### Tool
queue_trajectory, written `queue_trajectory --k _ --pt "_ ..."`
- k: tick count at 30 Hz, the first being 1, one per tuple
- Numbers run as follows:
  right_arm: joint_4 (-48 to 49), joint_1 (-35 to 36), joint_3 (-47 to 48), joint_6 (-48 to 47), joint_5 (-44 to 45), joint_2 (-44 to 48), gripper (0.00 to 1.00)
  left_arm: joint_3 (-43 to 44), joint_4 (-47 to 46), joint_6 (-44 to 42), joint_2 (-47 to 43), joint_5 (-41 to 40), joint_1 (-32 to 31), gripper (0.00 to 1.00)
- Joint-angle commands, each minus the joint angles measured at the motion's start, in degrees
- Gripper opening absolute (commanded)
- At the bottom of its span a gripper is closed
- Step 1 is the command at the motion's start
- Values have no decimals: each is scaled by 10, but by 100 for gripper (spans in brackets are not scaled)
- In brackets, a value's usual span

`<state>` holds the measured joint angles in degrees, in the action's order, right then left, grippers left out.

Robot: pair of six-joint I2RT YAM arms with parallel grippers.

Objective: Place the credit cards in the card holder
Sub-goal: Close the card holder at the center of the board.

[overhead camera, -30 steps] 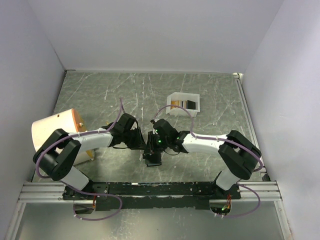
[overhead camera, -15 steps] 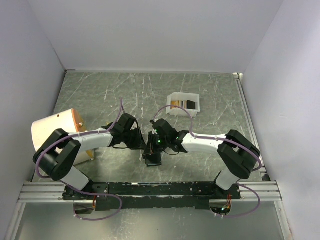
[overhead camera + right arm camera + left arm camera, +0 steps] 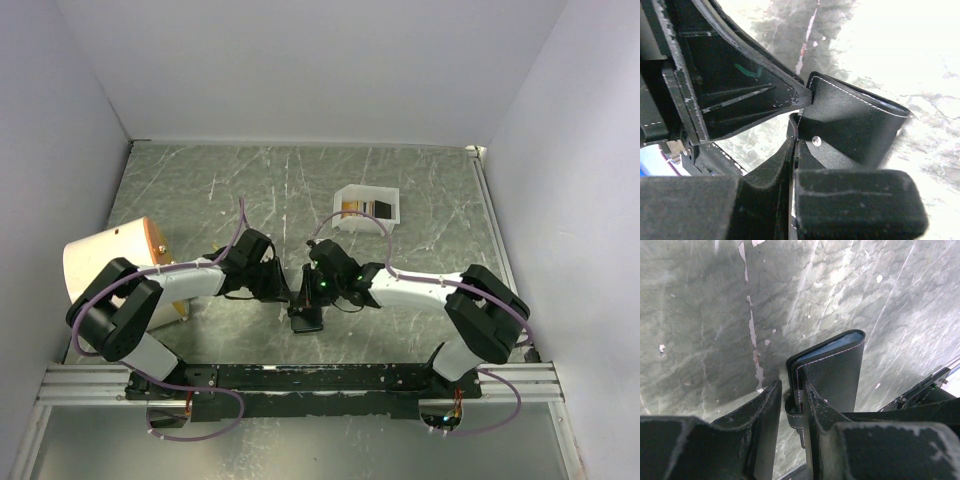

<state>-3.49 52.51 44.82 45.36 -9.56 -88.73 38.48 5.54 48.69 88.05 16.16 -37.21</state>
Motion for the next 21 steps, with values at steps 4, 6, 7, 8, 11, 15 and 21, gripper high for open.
queue_trajectory --k 4,6,7,8,11,15,21 --pt "-18 0 -13 1 40 16 0 -10 -10 3 -5 3 3 34" --pt "-20 0 -14 0 45 13 0 -11 -10 3 -7 2 4 34" --pt "-22 0 -14 0 46 12 0 -11 -10 3 -7 3 3 34" --pt "-22 0 -13 0 47 11 0 -12 -10 3 -8 3 3 34" --pt "-22 0 -16 1 49 12 0 -12 -10 4 -9 3 3 34" --pt "-25 0 -17 -1 55 12 0 -12 -9 4 -11 2 4 35" --pt "-19 -1 -20 -2 60 3 0 -7 -6 5 -19 8 4 36"
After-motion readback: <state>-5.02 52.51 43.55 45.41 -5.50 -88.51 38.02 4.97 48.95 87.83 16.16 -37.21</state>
